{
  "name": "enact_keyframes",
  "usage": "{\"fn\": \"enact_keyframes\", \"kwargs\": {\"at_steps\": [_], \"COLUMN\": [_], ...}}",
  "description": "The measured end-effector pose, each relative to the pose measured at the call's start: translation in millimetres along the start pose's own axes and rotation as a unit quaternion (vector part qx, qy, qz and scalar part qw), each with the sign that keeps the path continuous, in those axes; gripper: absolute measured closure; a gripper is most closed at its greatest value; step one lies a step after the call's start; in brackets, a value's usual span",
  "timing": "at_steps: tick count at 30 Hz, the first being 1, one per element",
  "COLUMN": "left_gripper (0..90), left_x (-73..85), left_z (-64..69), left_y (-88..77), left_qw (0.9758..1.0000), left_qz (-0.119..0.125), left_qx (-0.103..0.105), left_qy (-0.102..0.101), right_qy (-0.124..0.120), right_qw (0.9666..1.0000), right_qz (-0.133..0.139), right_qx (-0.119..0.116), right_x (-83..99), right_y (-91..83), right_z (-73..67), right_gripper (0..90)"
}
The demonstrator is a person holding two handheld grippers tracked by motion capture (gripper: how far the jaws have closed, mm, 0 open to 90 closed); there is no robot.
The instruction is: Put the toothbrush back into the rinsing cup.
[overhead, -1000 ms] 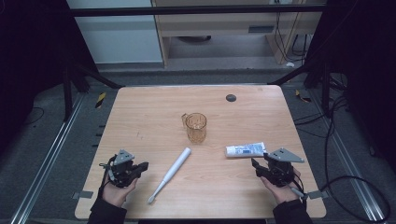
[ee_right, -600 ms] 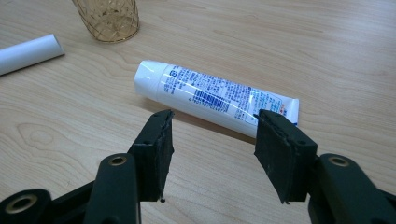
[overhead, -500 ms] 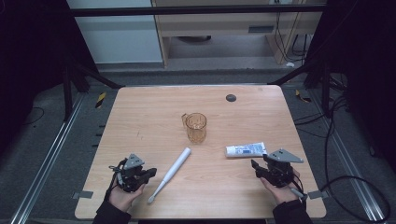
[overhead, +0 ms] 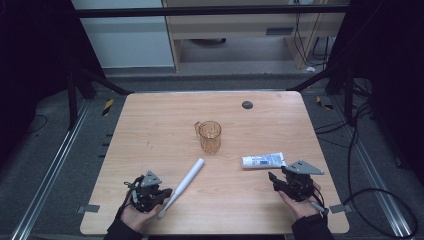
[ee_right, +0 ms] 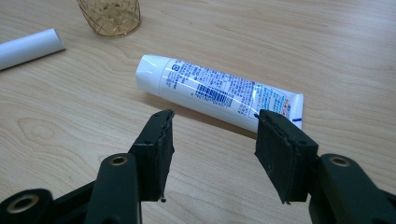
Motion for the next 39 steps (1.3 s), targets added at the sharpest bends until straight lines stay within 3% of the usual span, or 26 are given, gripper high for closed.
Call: {"fn": "enact_keyframes", "kwargs": {"at_steps": [18, 39], "left_gripper": [89.6, 89.6], "left_x": [-0.6, -9.8], "left_z": [12.0, 27.8], "left_y": [7.2, 18.5], "left_qw": [0.9996, 0.9989], "left_qz": [-0.010, -0.007], "left_qx": [0.020, 0.028], "left_qy": [0.015, 0.036], "right_qy": [0.004, 0.008], "right_qw": [1.0000, 1.0000], "right_qz": [0.000, -0.001], "right_qx": [0.000, 0.001], "right_x": [0.0, 0.8], "right_y": [0.2, 2.1], "right_z": [2.2, 4.2], "right_gripper": [45.3, 44.2]}}
Point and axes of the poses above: each handheld gripper's, and its own axes: y roughly forward along the jaws, x roughly out of its underside, z roughly to its right, the point moved 2 cm from there along y, roughly forward along the jaws, and after that the axes turned 11 degrees about y, right-handed, at the moved point
